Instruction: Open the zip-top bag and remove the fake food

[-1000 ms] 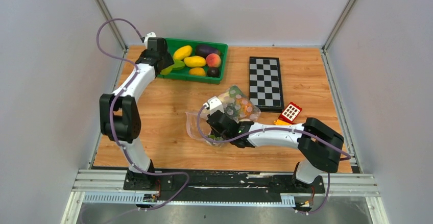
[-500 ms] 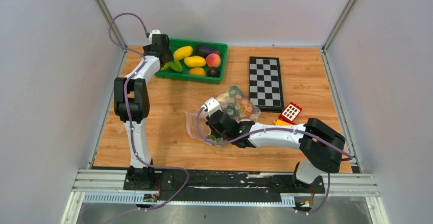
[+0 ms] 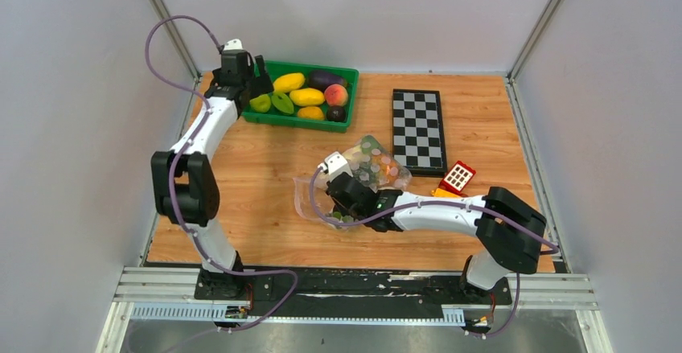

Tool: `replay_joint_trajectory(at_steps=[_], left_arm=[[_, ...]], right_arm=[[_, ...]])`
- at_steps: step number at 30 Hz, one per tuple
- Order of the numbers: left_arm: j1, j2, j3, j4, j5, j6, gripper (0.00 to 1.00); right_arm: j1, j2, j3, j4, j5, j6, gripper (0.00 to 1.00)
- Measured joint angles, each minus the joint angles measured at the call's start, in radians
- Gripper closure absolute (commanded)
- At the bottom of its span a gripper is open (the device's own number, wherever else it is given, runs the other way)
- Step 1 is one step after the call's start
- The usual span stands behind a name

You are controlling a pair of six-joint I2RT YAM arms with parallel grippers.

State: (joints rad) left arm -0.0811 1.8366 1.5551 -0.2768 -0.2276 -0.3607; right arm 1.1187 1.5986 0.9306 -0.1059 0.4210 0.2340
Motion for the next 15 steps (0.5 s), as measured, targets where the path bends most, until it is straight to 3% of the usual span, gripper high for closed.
replay_joint_trajectory(at_steps=[5,15], left_arm=[[-0.032,-0.224,-0.180,-0.020,0.088,-0.062,0.00],[-0.234,-0.651,-0.611,-0.118,0.267,-0.167,0.03]], right_arm=[[0.000,-0.018,0.019,-0.032,0.031,0.002,1.00],[0.007,-0.054,0.053,-0.082,0.076,-0.008,1.00]])
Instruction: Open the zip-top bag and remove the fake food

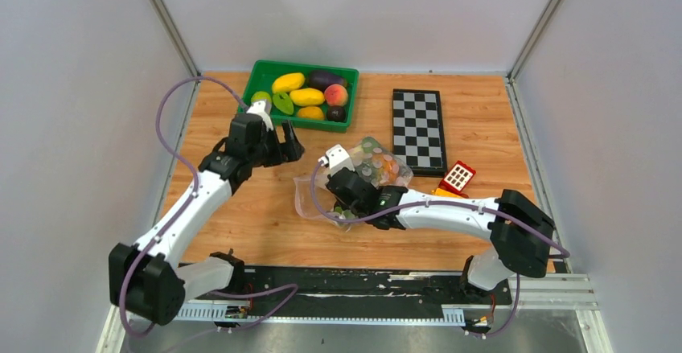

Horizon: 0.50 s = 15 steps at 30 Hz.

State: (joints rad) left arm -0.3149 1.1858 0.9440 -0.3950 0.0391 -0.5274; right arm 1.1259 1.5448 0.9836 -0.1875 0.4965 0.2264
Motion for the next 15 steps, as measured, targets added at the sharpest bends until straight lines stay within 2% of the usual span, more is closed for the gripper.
replay_joint_trajectory(at_steps=[5,8,10,15], left_arm=[[-0.090,-0.165,-0.123,-0.009,0.079,-0.047,0.10],[-0.159,-0.244,-0.193,-0.002,0.119,-0.079,0.19],[-0.192,-0.267,-0.226,0.013,0.139,-0.095,0.23],[-0.278,-0.271,-0.312,0.086,0.185,-0.131,0.24]], right_arm=[[0.013,-0.013,0.013,-0.003,0.023,-0.015,1.00],[0.023,-0.024,0.013,-0.012,0.032,-0.021,1.00],[0.028,-0.029,0.013,-0.019,0.039,-0.024,1.00],[0.052,-0.055,0.013,-0.029,0.069,-0.053,1.00]])
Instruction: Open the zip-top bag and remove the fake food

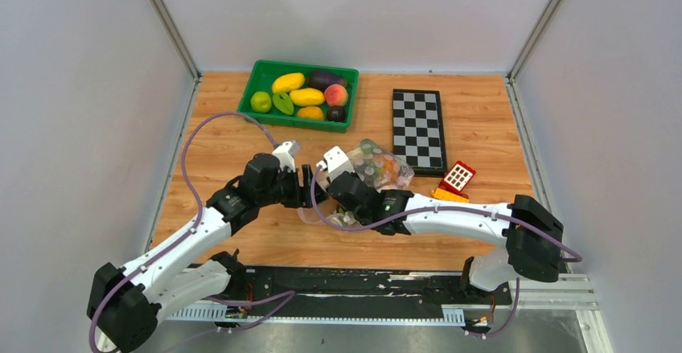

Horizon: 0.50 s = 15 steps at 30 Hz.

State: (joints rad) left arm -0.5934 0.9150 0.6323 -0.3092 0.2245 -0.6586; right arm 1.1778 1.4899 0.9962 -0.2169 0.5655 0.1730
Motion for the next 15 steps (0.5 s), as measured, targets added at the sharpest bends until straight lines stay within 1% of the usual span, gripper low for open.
replay_joint_trajectory(at_steps=[7,15], left_arm=[[-0.069,0.095,-0.034,0.130,0.031,-0.034,0.24],[-0.134,0.243,-0.066,0.272,0.048,-0.107,0.16]], right_arm=[[0.036,-0.062,-0.019,0.061,0.026,-0.053,1.00],[0.040,-0.080,-0.062,0.119,0.065,-0.055,1.00]])
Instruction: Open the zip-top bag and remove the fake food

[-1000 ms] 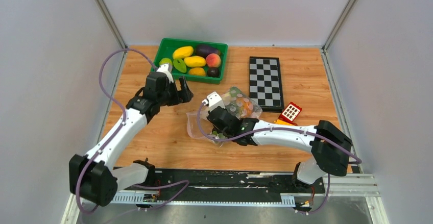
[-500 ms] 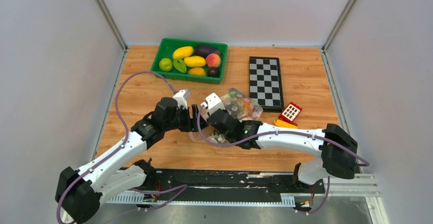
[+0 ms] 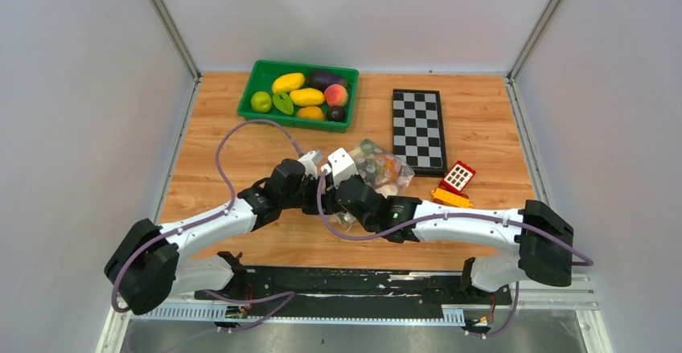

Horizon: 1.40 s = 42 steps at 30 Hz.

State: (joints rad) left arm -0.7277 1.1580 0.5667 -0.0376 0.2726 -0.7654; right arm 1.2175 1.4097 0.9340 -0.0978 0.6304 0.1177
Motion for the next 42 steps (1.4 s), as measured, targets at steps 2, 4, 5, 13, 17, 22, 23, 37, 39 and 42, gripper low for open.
replay_joint_trajectory(at_steps=[2,4,5,13,17,22,23,37,39,42], left_arm=[[-0.010,0.035,-0.015,0.037,0.009,-0.029,0.15],[-0.018,0.064,-0.026,0.069,0.020,-0.055,0.14],[-0.022,0.083,-0.033,0.092,0.029,-0.079,0.13],[-0.037,0.137,-0.071,0.207,0.053,-0.169,0.32],[-0.038,0.149,-0.095,0.233,0.058,-0.202,0.51],[-0.042,0.087,-0.109,0.176,0.018,-0.209,0.71],[-0.043,0.066,-0.109,0.155,0.002,-0.204,0.72],[-0.045,-0.042,-0.059,-0.098,-0.129,-0.135,0.41],[-0.047,-0.037,-0.063,-0.085,-0.112,-0.155,0.39],[-0.050,-0.037,-0.070,-0.066,-0.092,-0.195,0.40]], right_arm=[[0.000,0.000,-0.010,0.007,0.002,0.004,1.00],[0.000,0.000,-0.021,0.014,0.008,0.009,1.00],[0.000,0.002,-0.026,0.017,0.013,0.011,1.00],[0.003,0.025,-0.059,0.071,0.073,0.051,1.00],[0.004,0.043,-0.077,0.084,0.105,0.077,1.00],[0.004,0.044,-0.105,0.098,0.147,0.101,1.00],[0.004,0.044,-0.108,0.103,0.153,0.104,1.00],[0.004,0.061,-0.114,0.118,0.177,0.141,1.00],[0.004,0.068,-0.114,0.118,0.175,0.147,1.00],[0.004,0.077,-0.114,0.119,0.171,0.153,1.00]])
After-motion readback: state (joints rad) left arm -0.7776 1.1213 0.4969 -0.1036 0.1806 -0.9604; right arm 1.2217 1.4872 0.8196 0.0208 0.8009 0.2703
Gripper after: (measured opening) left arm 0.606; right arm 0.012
